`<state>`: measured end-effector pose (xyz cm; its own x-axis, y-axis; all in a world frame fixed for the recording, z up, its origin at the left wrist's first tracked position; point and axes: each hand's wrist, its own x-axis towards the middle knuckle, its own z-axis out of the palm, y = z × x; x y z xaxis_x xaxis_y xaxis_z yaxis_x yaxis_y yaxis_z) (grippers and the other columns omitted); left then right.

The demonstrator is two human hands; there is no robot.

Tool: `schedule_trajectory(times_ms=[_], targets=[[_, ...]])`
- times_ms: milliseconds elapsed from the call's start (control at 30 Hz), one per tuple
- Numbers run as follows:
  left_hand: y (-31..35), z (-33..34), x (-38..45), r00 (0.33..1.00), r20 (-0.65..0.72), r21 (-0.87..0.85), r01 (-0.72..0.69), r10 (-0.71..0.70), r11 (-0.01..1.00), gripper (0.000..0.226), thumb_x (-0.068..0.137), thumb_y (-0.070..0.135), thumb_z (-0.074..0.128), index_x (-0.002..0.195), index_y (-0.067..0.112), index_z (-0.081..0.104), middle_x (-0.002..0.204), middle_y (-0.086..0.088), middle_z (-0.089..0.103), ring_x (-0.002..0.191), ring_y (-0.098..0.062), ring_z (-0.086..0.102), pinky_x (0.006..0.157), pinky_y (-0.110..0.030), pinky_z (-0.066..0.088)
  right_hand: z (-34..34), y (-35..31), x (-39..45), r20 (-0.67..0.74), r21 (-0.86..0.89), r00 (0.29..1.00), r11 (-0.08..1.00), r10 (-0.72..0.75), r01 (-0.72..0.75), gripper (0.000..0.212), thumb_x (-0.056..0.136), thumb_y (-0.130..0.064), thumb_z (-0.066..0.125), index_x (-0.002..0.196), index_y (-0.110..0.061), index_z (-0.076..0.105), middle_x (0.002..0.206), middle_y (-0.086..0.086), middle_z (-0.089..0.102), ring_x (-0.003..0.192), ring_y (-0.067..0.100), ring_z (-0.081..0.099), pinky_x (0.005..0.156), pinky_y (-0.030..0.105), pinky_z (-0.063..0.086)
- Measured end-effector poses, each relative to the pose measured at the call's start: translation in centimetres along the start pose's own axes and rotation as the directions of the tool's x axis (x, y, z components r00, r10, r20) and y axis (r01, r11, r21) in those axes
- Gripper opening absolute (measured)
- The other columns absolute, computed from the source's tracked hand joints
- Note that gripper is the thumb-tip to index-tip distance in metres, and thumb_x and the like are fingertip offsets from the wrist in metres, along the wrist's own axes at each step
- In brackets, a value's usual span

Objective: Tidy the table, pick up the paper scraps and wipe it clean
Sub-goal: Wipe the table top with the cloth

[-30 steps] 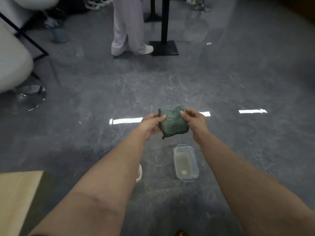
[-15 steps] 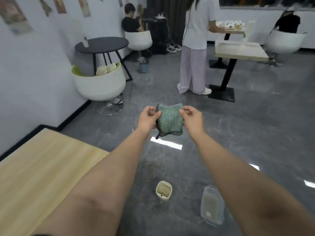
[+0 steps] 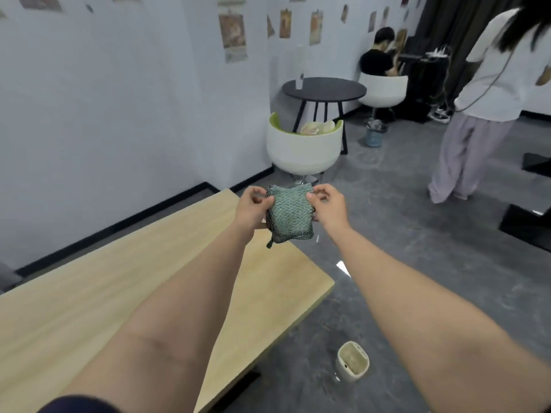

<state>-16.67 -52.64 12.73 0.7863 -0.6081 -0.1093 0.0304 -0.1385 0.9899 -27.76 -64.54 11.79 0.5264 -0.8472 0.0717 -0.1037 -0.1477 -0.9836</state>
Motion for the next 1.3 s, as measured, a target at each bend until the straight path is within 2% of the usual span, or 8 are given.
schedule_trajectory(times_ms=[167, 300, 533, 667, 733, 1033, 1167, 1300], targets=[[-2.2, -6.1, 2.2, 0.998, -0.059, 0.005, 0.027, -0.027, 1.000, 0.013, 0.092, 0.014, 0.058, 0.090, 0.018, 0.046, 0.098, -0.007, 0.048, 0.087, -0.016, 0.051, 0.047, -0.032, 0.056, 7.1, 0.6, 0.8, 0.063, -0.015, 0.998, 1.000, -0.013, 0.014, 0.011, 0.089, -0.004, 0.059, 0.099, -0.007, 0.058, 0.071, -0.005, 0.049, 0.065, 0.006, 0.049, 0.045, 0.020, 0.049], [-4.2, -9.6, 3.9, 0.988, -0.124, -0.048, 0.082, -0.087, 0.996, 0.014, 0.093, 0.013, 0.056, 0.086, 0.019, 0.045, 0.088, -0.004, 0.049, 0.082, -0.014, 0.053, 0.048, -0.032, 0.055, 11.7, 2.0, 2.2, 0.160, -0.042, 0.987, 0.999, 0.016, -0.009, 0.009, 0.088, -0.005, 0.060, 0.094, -0.011, 0.056, 0.071, -0.005, 0.050, 0.063, 0.007, 0.050, 0.040, 0.023, 0.049], [-7.5, -12.2, 7.7, 0.964, -0.200, -0.112, 0.154, -0.174, 0.982, 0.016, 0.094, 0.009, 0.053, 0.084, 0.017, 0.044, 0.081, -0.003, 0.047, 0.074, -0.012, 0.053, 0.046, -0.029, 0.056, 18.0, 5.3, 7.8, 0.298, -0.134, 0.952, 0.991, 0.064, -0.025, 0.007, 0.089, -0.012, 0.061, 0.092, -0.017, 0.057, 0.079, -0.005, 0.055, 0.073, 0.018, 0.057, 0.050, 0.031, 0.054], [-9.4, -12.4, 11.6, 0.934, -0.281, -0.148, 0.185, -0.220, 0.972, 0.017, 0.095, 0.009, 0.052, 0.083, 0.019, 0.044, 0.085, -0.003, 0.046, 0.077, -0.013, 0.053, 0.048, -0.030, 0.057, 21.4, 7.5, 12.1, 0.381, -0.169, 0.919, 0.985, 0.103, -0.041, 0.006, 0.088, -0.014, 0.062, 0.089, -0.018, 0.057, 0.076, -0.007, 0.056, 0.076, 0.022, 0.058, 0.068, 0.050, 0.057], [-10.3, -12.1, 13.7, 0.912, -0.333, -0.163, 0.195, -0.240, 0.967, 0.018, 0.094, 0.008, 0.052, 0.082, 0.019, 0.045, 0.086, -0.002, 0.046, 0.081, -0.017, 0.053, 0.048, -0.030, 0.057, 22.6, 8.8, 14.3, 0.413, -0.195, 0.900, 0.979, 0.139, -0.062, 0.006, 0.088, -0.016, 0.063, 0.090, -0.019, 0.058, 0.076, -0.007, 0.057, 0.079, 0.024, 0.060, 0.073, 0.052, 0.056], [-16.1, -10.9, 22.0, 0.820, -0.425, -0.199, 0.330, -0.384, 0.923, 0.019, 0.095, 0.010, 0.051, 0.081, 0.021, 0.044, 0.093, -0.006, 0.047, 0.089, -0.024, 0.053, 0.051, -0.033, 0.058, 27.1, 15.0, 21.3, 0.488, -0.279, 0.837, 0.953, 0.248, -0.119, 0.006, 0.087, -0.016, 0.064, 0.089, -0.019, 0.059, 0.073, -0.007, 0.056, 0.078, 0.023, 0.059, 0.077, 0.054, 0.053], [-18.8, -11.5, 26.3, 0.792, -0.445, -0.140, 0.399, -0.418, 0.906, 0.019, 0.094, 0.010, 0.052, 0.080, 0.022, 0.046, 0.086, -0.003, 0.049, 0.081, -0.026, 0.054, 0.068, -0.050, 0.057, 29.8, 17.9, 24.0, 0.453, -0.316, 0.836, 0.932, 0.312, -0.176, 0.011, 0.087, -0.014, 0.064, 0.081, -0.022, 0.059, 0.070, -0.008, 0.057, 0.075, 0.025, 0.060, 0.075, 0.056, 0.053], [-21.0, -12.4, 30.5, 0.808, -0.483, -0.009, 0.380, -0.337, 0.925, 0.008, 0.094, 0.009, 0.051, 0.091, 0.016, 0.048, 0.080, 0.001, 0.050, 0.073, -0.022, 0.050, 0.067, -0.036, 0.048, 32.4, 19.7, 26.7, 0.419, -0.351, 0.861, 0.926, 0.288, -0.139, 0.009, 0.088, -0.016, 0.063, 0.096, -0.013, 0.064, 0.069, -0.012, 0.055, 0.080, 0.020, 0.059, 0.077, 0.035, 0.049]])
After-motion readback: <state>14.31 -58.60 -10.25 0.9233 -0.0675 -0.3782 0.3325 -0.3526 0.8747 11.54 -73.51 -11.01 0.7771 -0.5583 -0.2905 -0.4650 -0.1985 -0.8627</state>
